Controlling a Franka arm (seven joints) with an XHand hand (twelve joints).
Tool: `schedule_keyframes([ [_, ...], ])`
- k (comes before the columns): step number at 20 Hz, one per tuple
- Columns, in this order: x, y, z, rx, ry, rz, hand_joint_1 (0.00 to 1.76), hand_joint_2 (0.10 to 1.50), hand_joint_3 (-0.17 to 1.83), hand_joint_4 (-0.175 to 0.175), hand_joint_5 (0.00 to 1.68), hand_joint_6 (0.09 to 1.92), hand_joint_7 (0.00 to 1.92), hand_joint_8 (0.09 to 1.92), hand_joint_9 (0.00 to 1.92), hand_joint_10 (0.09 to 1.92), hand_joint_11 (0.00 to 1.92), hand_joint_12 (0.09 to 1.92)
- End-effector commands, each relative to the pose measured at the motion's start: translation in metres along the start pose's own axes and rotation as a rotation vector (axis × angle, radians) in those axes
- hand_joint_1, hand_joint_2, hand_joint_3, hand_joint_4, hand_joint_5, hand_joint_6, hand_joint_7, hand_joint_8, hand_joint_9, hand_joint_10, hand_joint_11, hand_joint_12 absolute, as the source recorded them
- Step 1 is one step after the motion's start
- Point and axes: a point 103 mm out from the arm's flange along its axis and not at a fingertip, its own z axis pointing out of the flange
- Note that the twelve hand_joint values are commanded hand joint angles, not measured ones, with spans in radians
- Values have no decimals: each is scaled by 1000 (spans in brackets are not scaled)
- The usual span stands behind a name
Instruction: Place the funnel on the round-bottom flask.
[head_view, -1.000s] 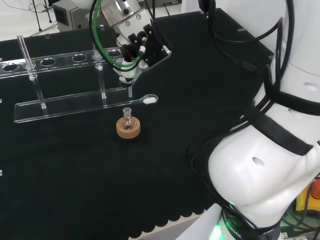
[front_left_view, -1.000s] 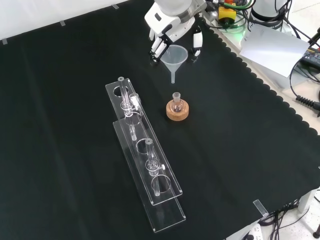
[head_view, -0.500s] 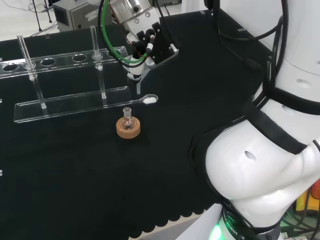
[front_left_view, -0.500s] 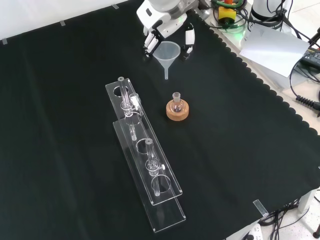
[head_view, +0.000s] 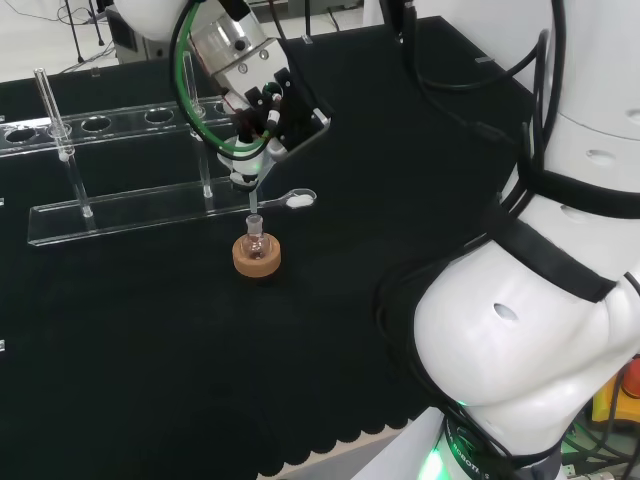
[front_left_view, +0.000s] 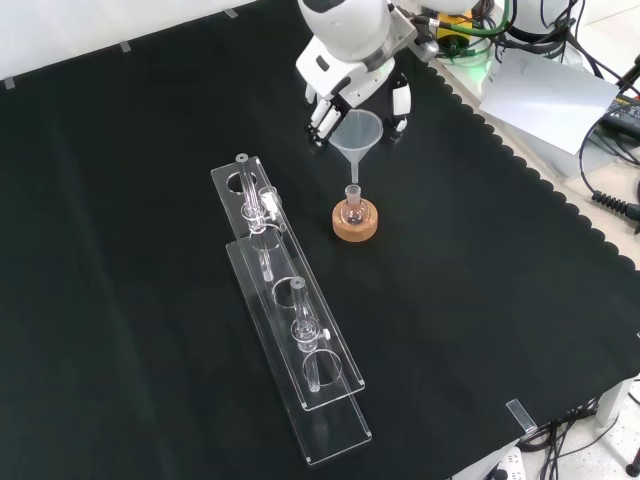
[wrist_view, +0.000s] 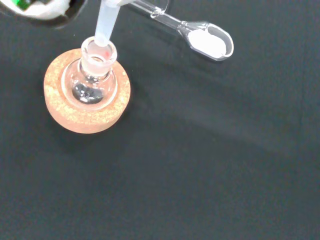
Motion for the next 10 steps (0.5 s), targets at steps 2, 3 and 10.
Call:
schedule_keyframes([
  [2,7,-1,-4,-12,-10,-5,852,731,667,-8,743,680,853,547,1230,149,976,987],
  [3,8,-2,-4,-12,-12,-3,852,732,667,-8,743,681,853,547,1230,148,976,987],
  [10,4,-2,-2,-17,-5,-7,852,734,666,-8,744,682,852,549,1233,142,976,987],
])
